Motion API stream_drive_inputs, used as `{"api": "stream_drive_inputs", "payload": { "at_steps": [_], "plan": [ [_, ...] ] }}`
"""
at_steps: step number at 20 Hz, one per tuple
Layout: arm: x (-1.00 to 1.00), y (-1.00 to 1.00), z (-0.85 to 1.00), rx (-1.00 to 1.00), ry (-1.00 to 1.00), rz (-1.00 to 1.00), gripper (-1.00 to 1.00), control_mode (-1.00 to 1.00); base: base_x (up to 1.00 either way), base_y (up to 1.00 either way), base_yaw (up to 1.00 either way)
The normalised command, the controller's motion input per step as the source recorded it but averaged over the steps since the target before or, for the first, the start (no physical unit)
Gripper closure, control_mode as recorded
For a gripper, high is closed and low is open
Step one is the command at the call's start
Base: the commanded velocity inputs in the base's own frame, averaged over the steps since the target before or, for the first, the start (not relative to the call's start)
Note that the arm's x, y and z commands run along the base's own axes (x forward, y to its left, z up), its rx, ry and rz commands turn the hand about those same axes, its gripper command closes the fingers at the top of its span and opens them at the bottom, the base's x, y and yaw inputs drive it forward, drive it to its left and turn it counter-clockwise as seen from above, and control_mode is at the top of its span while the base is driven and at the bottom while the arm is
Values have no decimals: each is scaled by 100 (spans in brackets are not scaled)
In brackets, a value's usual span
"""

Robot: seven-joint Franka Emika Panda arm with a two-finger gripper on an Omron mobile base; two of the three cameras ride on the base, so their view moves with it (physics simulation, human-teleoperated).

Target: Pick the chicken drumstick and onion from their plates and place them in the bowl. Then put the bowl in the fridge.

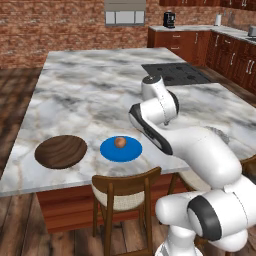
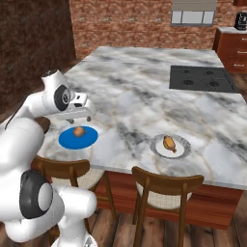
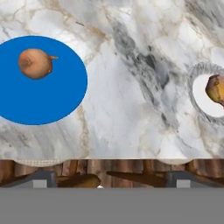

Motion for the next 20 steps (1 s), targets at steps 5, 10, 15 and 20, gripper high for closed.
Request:
{"api": "stream_drive_inputs", "payload": {
  "at_steps": [5,10,15,20],
  "plan": [
    [28,20,-18,1,7,5,-100,-100,0,0,0],
    [18,15,-18,8,17,8,-100,-100,0,0,0],
    [10,9,-20,10,17,5,-100,-100,0,0,0],
    [11,17,-20,5,7,4,-100,-100,0,0,0]
  ]
}}
